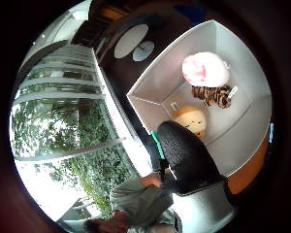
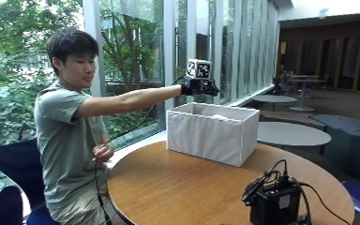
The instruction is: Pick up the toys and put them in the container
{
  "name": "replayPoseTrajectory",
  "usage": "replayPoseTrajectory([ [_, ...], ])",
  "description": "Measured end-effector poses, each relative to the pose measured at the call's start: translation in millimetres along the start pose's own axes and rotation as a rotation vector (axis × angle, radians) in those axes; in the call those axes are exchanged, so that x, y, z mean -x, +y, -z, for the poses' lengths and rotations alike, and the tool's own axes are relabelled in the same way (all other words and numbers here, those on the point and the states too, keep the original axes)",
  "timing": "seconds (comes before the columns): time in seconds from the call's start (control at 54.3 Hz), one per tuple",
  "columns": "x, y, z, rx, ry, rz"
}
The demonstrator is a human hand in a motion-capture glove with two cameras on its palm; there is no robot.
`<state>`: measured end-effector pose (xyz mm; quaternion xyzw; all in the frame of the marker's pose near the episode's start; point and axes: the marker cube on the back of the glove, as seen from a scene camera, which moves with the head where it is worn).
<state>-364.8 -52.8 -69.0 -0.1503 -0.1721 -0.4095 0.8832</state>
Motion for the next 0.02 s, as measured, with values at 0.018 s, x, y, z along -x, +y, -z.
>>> replayPoseTrajectory([
  [0.018,2.1,-1.2,-0.6,-0.001,-0.004,-0.007],
])
